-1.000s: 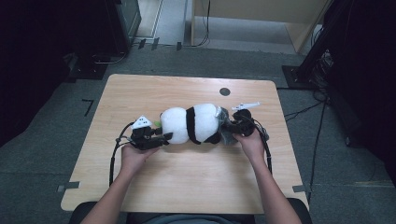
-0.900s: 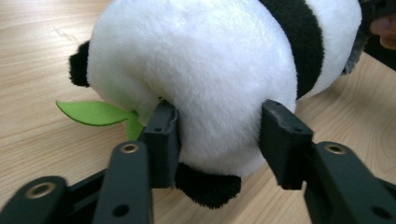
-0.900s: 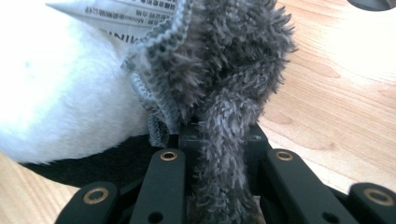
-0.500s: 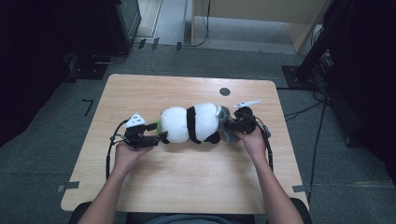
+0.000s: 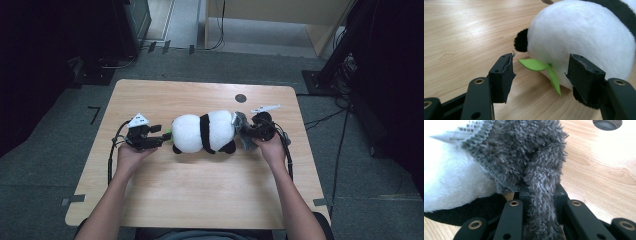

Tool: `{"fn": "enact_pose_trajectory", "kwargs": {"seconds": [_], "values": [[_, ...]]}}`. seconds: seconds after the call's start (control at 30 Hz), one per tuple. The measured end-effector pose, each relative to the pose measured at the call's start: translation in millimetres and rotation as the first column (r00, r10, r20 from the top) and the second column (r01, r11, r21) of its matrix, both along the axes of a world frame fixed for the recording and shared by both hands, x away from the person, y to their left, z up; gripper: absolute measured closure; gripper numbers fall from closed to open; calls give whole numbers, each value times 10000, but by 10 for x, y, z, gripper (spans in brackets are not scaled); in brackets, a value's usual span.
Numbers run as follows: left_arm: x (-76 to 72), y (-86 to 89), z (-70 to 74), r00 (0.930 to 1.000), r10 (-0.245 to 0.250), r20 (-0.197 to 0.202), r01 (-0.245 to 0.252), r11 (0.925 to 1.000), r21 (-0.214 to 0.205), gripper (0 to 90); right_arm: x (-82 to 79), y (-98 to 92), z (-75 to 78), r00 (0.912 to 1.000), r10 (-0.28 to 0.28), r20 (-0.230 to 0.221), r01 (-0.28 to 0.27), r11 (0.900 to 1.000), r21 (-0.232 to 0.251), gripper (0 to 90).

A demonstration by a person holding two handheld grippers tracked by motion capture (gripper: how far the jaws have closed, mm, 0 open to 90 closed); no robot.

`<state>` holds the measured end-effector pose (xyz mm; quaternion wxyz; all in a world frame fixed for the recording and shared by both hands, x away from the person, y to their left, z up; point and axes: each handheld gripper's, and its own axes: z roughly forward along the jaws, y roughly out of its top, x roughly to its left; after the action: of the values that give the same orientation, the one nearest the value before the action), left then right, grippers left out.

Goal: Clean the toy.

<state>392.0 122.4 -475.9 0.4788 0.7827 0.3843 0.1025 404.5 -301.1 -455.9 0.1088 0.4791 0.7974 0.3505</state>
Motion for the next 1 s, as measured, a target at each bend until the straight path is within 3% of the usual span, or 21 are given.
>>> {"fn": "enact_pose_trajectory", "kwargs": {"seconds": [0.07, 0.13, 0.3, 0.4, 0.47, 0.6, 0.8, 0.93, 1.0], "values": [[24, 7, -18, 10000, -8, 65, 8, 9999, -116, 376, 4, 1, 14, 10000, -8, -15, 8, 10000, 29, 766], [66, 1, -27, 9999, -123, -33, 123, 9999, 34, 374, 9, 2, 22, 10000, 59, 4, -59, 10000, -1, 765], [135, -30, -45, 9978, -651, 77, 651, 9979, 4, 369, 40, 0, 18, 9998, 173, -38, -173, 9998, 85, 765], [148, -46, -89, 9944, -1024, -249, 1015, 9943, -338, 370, 63, 43, -6, 9991, 415, -59, -415, 9991, 76, 768], [132, -63, -98, 9930, -1172, -172, 1168, 9929, -223, 367, 76, 79, -25, 9983, 589, -23, -589, 9981, 166, 772], [115, -100, -105, 9922, -1244, 112, 1245, 9922, -91, 352, 98, 154, -64, 9972, 744, 62, -745, 9971, 119, 779], [144, -129, -162, 9929, -1186, 109, 1189, 9921, -399, 269, 173, 193, -96, 9942, 1077, 7, -1077, 9941, 102, 788], [115, -163, -181, 9838, -1773, 273, 1778, 9839, -186, 251, 231, 231, -66, 9919, 1249, 228, -1249, 9922, -39, 791], [113, -181, -211, 9788, -2030, 277, 2034, 9790, -142, 186, 246, 252, -65, 9914, 1203, 516, -1209, 9926, 82, 793]]}}
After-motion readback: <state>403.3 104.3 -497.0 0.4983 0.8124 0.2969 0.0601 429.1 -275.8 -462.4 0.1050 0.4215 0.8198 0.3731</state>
